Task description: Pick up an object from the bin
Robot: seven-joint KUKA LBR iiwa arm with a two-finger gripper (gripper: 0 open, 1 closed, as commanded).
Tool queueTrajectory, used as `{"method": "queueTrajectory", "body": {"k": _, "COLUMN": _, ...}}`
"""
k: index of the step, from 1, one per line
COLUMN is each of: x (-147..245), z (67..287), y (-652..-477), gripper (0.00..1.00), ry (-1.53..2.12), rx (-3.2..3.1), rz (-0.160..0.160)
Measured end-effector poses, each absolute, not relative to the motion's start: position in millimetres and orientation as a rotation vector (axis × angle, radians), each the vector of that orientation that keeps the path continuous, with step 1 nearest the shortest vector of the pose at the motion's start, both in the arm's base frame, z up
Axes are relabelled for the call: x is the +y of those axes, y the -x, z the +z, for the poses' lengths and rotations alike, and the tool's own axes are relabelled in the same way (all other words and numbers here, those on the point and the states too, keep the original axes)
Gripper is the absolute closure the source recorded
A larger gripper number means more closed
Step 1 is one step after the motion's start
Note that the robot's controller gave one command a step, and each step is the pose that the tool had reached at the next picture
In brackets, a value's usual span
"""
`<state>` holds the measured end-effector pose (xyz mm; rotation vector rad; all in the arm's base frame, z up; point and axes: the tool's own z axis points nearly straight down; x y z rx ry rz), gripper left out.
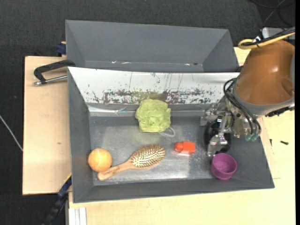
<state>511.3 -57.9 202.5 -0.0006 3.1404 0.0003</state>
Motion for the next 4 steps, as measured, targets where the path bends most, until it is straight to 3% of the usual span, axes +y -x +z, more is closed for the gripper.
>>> {"method": "queueTrajectory", "body": {"k": 1, "x": -42.6, "z": 235.6, "y": -525.4, "gripper": 0.0, "ry": 0.106, "rx": 3.141, "rz": 0.001}}
{"method": "queueTrajectory", "body": {"k": 2, "x": -31.8, "z": 220.3, "y": -538.3, "gripper": 0.0, "ry": 0.321, "rx": 3.107, "rz": -0.004}}
{"method": "queueTrajectory", "body": {"k": 3, "x": -22.6, "z": 155.5, "y": -535.2, "gripper": 0.0, "ry": 0.54, "rx": 3.089, "rz": -0.001}}
{"method": "queueTrajectory", "body": {"k": 4, "x": -34.7, "z": 127.4, "y": -529.7, "gripper": 0.0, "ry": 0.982, "rx": 2.986, "rz": 0.003}}
